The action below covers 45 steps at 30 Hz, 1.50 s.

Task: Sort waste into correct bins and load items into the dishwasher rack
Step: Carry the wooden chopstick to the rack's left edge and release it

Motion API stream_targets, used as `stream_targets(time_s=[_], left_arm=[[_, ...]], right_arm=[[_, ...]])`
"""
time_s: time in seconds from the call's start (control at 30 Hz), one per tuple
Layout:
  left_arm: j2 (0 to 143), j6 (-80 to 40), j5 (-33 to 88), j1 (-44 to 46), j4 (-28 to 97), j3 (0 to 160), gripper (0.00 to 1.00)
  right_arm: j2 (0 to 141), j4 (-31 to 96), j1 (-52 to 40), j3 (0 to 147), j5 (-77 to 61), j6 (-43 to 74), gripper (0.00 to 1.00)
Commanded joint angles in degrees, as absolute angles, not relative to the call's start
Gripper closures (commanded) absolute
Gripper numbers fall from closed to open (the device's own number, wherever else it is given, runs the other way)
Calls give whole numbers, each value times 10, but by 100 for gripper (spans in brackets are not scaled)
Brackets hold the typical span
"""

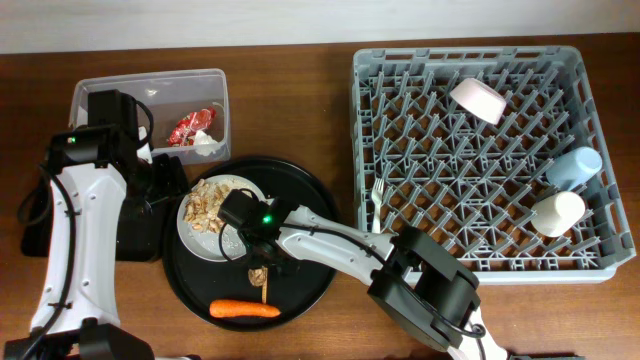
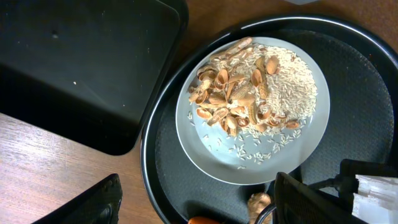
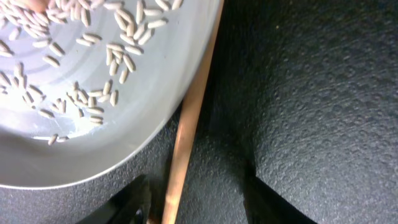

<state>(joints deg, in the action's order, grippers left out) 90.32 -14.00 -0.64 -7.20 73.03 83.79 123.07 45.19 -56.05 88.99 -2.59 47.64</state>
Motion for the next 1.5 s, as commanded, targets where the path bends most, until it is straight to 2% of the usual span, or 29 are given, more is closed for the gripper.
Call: stream_targets(time_s=[0.0,0.1,0.2,0.23,0.3,0.4,0.57,0.83,0.93,1.17,1.33,1.47], left_arm=[[904,-145,-3,-71,731,841,23],[904,-145,-3,-71,731,841,22],[904,-145,-3,-71,732,841,23],[904,-145,-4,-71,732,841,23],[904,-145,-4,-71,732,841,23],[904,-145,-4,-71,732,841,23],[904,-145,-4,-71,732,841,23],[904,-145,-4,-71,732,841,23],[904,-145,-4,-71,732,841,23],[904,-145,-4,-71,732,841,22],[904,-145,-4,-71,732,841,22],[904,-145,-4,-71,732,841,22]], right_arm=[[1256,455,-563,888,-13,486,48],[1258,457,-562,888,-3,486,50],[1258,465,-561,888,12,486,57],[1258,469,-559,888,14,486,62],[1258,472,-557,888,14,486,65],[1258,475,-555,888,13,486,78],[1258,475,-555,888,11,490,84],[1256,476,-538,900,11,498,86],[1253,478,-523,903,11,498,92],[1231,498,-501,903,14,480,92],[1163,517,-463,905,-4,376,94],[1073,582,-419,915,-6,321,94]])
